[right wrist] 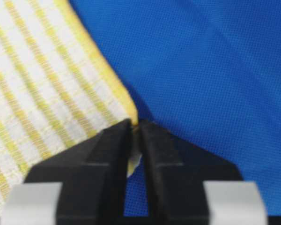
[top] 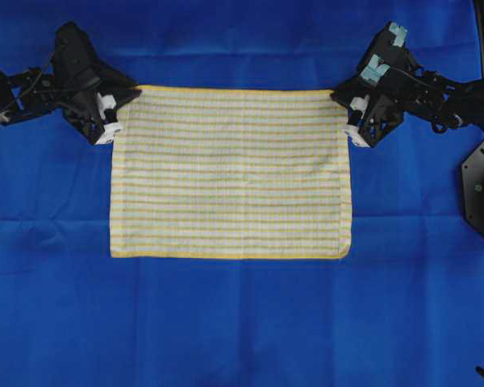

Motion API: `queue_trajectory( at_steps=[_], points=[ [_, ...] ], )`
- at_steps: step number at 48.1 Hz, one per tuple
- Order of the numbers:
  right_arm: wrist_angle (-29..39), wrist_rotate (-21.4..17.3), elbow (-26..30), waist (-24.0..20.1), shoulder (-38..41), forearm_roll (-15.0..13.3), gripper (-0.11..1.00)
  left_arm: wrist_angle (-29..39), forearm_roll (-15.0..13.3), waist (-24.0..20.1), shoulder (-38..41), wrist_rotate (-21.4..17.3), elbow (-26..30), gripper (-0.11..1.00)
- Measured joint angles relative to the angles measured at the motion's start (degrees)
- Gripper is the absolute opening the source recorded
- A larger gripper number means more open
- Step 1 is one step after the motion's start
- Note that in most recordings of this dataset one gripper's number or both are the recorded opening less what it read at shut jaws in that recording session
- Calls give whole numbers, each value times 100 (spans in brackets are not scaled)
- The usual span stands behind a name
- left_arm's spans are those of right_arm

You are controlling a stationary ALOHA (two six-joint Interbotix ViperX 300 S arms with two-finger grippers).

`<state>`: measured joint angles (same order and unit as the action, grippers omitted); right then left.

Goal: Fold the yellow towel.
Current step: 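Lift the far edge and fold it toward the near edge with both grippers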

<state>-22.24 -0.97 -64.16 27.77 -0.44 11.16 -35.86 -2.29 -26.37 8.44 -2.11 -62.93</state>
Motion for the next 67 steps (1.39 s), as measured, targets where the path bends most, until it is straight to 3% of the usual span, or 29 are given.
queue_trajectory(
  at_steps=[19, 32, 48, 56, 67],
  points=[
    [9, 9, 0, -9, -114, 44, 7, 132, 0, 9, -62, 18, 18, 2],
    [185, 9, -123, -18, -773, 132, 7, 580, -9, 9, -686, -35, 9, 2],
    [316, 9, -176, -88, -1046, 141, 7, 773, 0, 149, -1081, -9, -88, 2],
    [431, 0, -264, -439, -1178, 220, 7, 809, -9, 527, -1204, 53, -176, 2],
    [501, -35, -589, -1310, -1591, 835, 7, 914, -18, 1283, -1608, 352, -457, 2]
  ],
)
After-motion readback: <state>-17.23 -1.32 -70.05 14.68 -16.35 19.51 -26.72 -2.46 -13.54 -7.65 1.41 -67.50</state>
